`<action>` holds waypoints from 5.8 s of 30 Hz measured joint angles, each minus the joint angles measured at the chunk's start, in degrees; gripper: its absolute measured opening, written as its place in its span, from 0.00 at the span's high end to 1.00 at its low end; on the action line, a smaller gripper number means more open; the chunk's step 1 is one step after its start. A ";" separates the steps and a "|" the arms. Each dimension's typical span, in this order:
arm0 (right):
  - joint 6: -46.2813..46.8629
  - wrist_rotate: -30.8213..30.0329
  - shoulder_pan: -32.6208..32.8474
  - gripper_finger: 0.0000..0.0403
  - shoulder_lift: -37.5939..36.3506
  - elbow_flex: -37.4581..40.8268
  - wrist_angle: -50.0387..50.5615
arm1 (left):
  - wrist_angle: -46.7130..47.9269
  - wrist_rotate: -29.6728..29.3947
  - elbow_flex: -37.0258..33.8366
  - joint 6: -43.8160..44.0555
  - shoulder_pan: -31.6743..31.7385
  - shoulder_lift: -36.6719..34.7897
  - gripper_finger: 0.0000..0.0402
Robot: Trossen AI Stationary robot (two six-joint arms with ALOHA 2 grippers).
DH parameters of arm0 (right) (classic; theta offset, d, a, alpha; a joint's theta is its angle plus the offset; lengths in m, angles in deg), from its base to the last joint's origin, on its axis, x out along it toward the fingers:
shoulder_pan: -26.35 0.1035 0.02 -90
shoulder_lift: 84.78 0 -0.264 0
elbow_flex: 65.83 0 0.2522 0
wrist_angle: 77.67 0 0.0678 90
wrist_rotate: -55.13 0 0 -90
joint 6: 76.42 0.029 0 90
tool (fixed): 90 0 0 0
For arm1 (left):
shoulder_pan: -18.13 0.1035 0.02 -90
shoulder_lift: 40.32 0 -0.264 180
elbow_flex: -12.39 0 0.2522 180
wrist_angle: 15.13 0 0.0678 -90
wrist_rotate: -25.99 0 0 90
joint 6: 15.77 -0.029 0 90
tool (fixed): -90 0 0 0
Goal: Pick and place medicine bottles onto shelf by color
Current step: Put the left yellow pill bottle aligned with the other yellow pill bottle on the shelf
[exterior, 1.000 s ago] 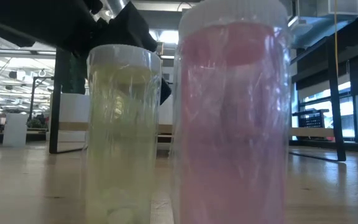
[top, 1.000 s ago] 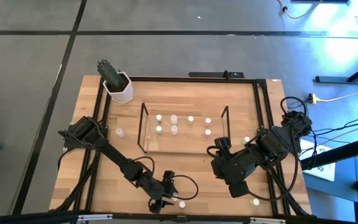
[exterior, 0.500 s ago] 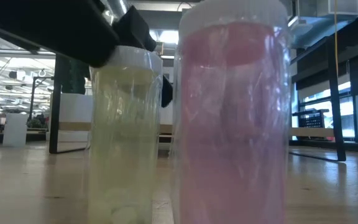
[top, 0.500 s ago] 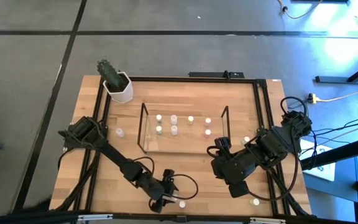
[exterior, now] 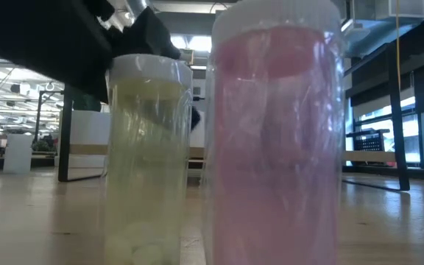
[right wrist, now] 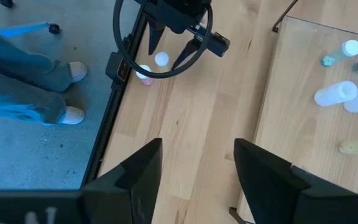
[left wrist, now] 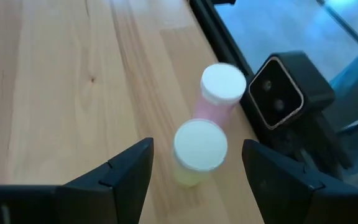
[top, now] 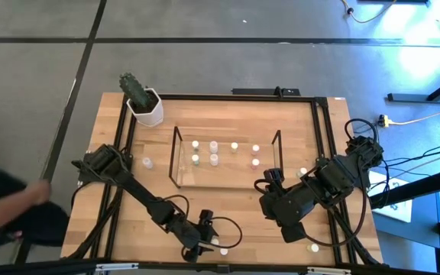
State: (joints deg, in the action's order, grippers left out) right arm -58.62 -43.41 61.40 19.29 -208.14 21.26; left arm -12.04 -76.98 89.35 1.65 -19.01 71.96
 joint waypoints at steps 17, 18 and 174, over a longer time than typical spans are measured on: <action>-0.04 -0.90 -0.02 0.50 0.00 0.00 -0.07 | -0.59 0.00 0.00 -2.89 0.24 0.27 0.41; -0.04 -0.90 -0.02 0.50 0.00 0.00 -0.07 | -0.59 0.00 0.00 -2.97 0.28 0.27 0.41; 11.76 -26.39 0.02 0.50 -0.68 -0.02 4.52 | 31.91 -32.58 19.30 25.55 22.20 -0.34 0.71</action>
State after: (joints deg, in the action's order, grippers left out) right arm -46.86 -69.80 61.42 18.62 -208.17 25.79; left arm 19.86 -109.57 108.65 27.19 3.19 71.62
